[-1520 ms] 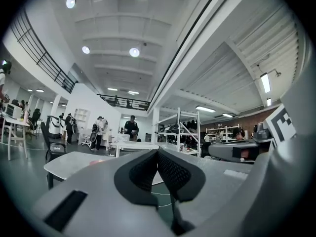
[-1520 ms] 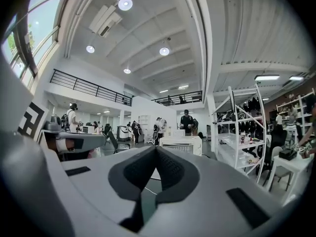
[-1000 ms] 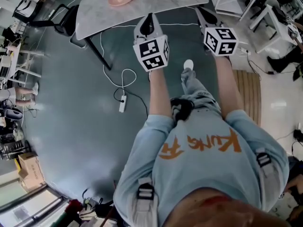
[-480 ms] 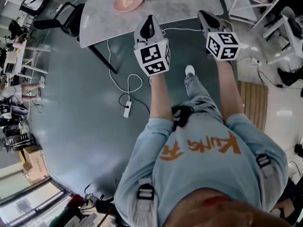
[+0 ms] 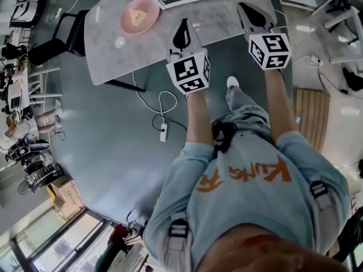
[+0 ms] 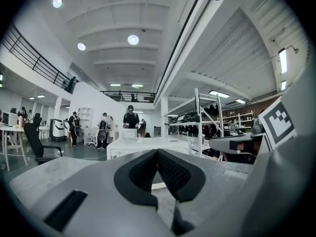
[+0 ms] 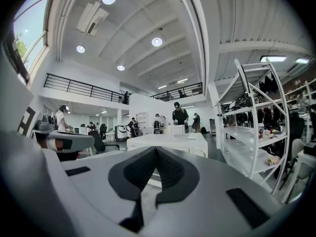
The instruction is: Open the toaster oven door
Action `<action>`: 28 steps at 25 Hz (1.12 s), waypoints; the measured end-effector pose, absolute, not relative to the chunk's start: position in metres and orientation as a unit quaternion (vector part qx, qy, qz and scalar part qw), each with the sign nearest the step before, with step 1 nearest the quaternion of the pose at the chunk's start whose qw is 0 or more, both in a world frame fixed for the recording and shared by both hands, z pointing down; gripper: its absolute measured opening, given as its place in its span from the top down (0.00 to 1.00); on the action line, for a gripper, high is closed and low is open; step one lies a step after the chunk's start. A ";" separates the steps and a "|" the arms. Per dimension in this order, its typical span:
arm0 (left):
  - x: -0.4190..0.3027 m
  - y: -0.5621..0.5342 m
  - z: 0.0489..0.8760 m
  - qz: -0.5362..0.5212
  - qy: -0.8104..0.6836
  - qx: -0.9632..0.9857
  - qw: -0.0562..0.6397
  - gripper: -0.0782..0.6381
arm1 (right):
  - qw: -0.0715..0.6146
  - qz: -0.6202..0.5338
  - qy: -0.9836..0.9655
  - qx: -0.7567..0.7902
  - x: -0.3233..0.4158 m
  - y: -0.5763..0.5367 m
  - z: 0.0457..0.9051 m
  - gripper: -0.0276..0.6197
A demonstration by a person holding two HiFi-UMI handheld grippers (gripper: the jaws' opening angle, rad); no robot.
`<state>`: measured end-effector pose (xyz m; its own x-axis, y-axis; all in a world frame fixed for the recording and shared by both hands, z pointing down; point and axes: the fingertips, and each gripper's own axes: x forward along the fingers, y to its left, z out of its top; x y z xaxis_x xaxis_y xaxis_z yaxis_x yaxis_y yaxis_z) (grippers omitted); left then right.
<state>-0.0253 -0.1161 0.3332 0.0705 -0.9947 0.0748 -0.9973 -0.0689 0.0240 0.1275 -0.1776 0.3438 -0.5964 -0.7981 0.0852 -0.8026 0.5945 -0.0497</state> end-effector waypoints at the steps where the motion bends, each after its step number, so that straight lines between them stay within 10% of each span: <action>1: -0.024 -0.131 0.331 0.017 -0.681 0.731 0.035 0.89 | 0.026 0.039 -0.893 0.447 0.127 -0.193 0.338 0.96; 28: -0.081 -0.291 0.305 0.077 -0.616 0.784 0.015 0.89 | 0.035 -0.036 -0.902 0.428 0.050 -0.327 0.276 0.96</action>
